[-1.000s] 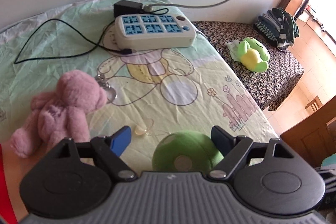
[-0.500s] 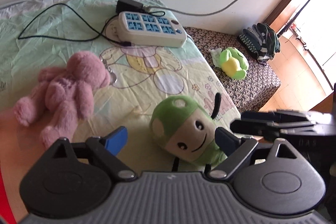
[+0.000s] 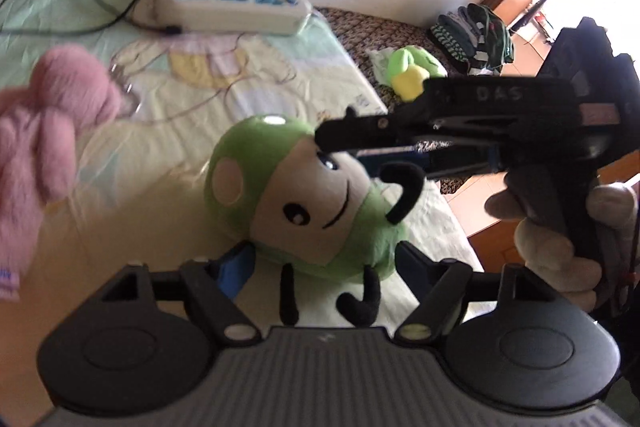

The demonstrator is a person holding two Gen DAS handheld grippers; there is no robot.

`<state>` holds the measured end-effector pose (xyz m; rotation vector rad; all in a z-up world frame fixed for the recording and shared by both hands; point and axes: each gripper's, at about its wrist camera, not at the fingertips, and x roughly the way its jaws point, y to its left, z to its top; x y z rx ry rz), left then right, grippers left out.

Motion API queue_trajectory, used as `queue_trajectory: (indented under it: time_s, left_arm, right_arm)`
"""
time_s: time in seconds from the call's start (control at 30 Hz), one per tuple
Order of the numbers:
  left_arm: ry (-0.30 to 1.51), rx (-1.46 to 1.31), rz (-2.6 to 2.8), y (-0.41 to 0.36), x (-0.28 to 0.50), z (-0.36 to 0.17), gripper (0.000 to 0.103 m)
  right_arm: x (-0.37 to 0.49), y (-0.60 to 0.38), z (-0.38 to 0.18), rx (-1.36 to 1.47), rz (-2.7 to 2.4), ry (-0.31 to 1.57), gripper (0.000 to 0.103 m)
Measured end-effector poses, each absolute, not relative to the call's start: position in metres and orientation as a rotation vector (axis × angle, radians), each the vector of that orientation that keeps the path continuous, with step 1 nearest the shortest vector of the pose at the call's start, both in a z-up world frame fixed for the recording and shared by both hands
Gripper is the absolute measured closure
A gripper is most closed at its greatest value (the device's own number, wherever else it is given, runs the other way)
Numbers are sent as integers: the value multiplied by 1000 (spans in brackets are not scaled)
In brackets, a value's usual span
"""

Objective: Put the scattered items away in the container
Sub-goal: 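Lift the green bug plush with the right gripper toward the red box, then carry the green bug plush with the right gripper over the red box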

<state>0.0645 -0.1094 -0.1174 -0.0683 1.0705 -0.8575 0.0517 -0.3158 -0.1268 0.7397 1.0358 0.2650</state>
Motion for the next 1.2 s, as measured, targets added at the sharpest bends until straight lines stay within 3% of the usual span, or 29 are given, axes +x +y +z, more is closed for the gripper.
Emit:
queue_trajectory:
  time_s: [0.17,0.5,0.67,0.97,1.03,1.2]
  left_arm:
    - [1018,-73,-867,-117,78,-106,24]
    - [1060,-99,-832,-104,90,-115,23]
    - [1061,-128,-831,-84,82,-117,27]
    - [1103,-245,-821,-88,100,-124,28]
    - [1107,-229,-825,-99,98,-125,21]
    - [1093,-188,-799,-109,99,-126,22]
  right_arm:
    - [36,-337,-129,767,234,1033,39]
    - [30,-324,-164,1088,327,1046,42]
    - [31,-297,-144,919,328,1017,42]
    - [49,-318,-151,989,273,996,34]
    - [55,-318,-153,986,268,995,33]
    - [63,-321,-159,1031,295,1005,40]
